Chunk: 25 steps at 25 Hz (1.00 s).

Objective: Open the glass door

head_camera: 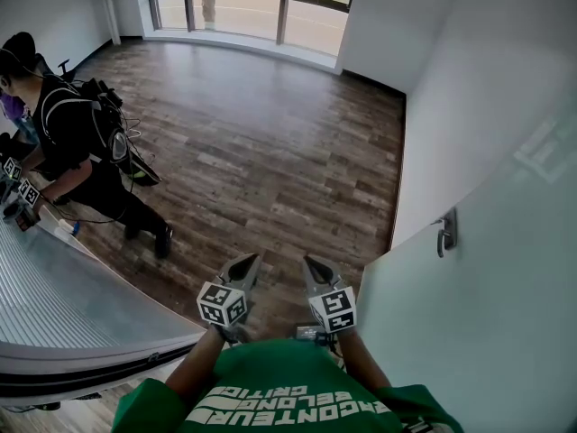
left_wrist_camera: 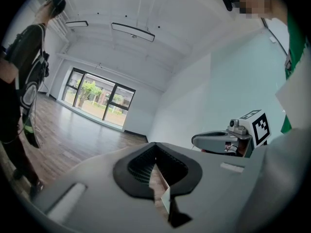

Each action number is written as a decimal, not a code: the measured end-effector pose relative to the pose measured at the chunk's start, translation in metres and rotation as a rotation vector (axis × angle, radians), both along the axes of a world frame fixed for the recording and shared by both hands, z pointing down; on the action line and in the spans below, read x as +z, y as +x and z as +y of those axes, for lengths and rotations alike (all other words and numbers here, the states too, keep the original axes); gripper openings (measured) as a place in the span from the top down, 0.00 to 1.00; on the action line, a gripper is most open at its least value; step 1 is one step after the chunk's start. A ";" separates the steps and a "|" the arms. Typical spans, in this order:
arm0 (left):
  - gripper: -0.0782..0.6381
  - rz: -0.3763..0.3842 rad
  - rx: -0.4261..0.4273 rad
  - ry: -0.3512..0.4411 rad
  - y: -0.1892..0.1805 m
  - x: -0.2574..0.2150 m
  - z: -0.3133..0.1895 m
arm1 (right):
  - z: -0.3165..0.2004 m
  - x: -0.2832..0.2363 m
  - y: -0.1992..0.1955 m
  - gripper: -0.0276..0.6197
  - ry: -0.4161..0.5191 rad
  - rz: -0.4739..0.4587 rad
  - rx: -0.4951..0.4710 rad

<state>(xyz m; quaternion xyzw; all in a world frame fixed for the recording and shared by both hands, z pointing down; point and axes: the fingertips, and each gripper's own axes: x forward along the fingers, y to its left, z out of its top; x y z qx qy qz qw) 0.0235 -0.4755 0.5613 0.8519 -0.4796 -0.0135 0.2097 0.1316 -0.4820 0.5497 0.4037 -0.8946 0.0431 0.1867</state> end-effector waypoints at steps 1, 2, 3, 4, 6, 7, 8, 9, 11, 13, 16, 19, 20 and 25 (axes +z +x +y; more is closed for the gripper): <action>0.87 0.002 0.002 -0.001 0.000 0.000 0.000 | 0.000 0.000 -0.001 0.97 -0.001 0.000 -0.001; 0.87 0.003 0.005 -0.002 0.000 0.000 0.001 | 0.001 0.000 -0.001 0.97 -0.003 0.001 -0.002; 0.87 0.003 0.006 -0.003 0.000 0.000 0.001 | 0.002 0.000 -0.002 0.97 -0.005 0.003 -0.004; 0.87 0.003 0.007 -0.004 0.000 -0.001 0.002 | 0.003 -0.001 -0.003 0.97 -0.006 0.005 -0.007; 0.87 0.001 0.009 -0.006 0.000 -0.003 0.003 | 0.004 -0.002 -0.004 0.97 -0.009 0.006 -0.011; 0.87 -0.001 0.010 -0.006 0.001 -0.003 0.003 | 0.005 -0.001 -0.003 0.97 -0.011 0.007 -0.011; 0.87 -0.002 0.011 -0.007 0.002 -0.003 0.003 | 0.005 -0.001 -0.002 0.97 -0.013 0.008 -0.011; 0.87 -0.002 0.011 -0.007 0.003 -0.002 0.002 | 0.005 0.001 0.000 0.97 -0.014 0.009 -0.011; 0.87 -0.002 0.011 -0.007 0.004 0.002 0.002 | 0.005 0.005 0.002 0.97 -0.014 0.009 -0.011; 0.87 -0.001 0.011 -0.007 0.006 0.007 0.003 | 0.006 0.008 0.004 0.97 -0.014 0.009 -0.012; 0.87 -0.001 0.018 -0.009 0.011 0.009 0.002 | 0.006 0.011 0.009 0.97 -0.014 0.014 -0.012; 0.87 -0.001 0.025 -0.010 0.014 0.008 0.000 | 0.003 0.012 0.010 0.97 -0.011 0.014 -0.014; 0.87 -0.001 0.026 -0.010 0.015 0.009 0.000 | 0.003 0.012 0.010 0.97 -0.011 0.014 -0.015; 0.87 0.002 0.030 -0.004 0.021 0.010 0.000 | 0.005 0.014 0.015 0.97 -0.009 0.018 -0.012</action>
